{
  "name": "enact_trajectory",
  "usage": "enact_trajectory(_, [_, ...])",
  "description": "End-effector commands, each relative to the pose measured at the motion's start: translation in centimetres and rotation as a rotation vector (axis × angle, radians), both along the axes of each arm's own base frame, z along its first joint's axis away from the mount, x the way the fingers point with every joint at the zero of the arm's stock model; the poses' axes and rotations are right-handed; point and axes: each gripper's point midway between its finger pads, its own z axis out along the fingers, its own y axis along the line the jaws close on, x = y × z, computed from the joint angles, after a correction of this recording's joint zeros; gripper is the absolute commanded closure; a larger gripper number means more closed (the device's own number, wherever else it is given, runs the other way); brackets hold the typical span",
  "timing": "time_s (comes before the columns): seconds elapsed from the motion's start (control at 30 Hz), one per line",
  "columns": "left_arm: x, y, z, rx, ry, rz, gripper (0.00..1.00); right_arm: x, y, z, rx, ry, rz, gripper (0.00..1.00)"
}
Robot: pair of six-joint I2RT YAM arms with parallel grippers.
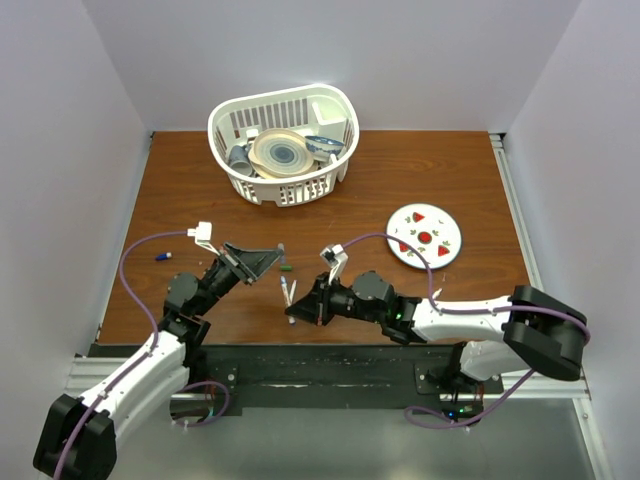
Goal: Insert the pens into the pen caps
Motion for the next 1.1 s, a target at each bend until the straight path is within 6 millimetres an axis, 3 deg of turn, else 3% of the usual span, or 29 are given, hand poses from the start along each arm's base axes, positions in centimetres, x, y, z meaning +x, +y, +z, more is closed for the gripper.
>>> enact_trajectory(0.0, [0.3, 0.2, 1.1, -0.013, -0.034, 0.025, 1.0, 0.1, -0.1, 1.8, 0.05, -0.037, -0.029, 1.0])
enact_trajectory(1.07, [-0.8, 0.4, -0.1, -0.025, -0.024, 0.006, 1.0, 0.5, 0.1, 2.6, 0.043, -0.064, -0.052, 1.0])
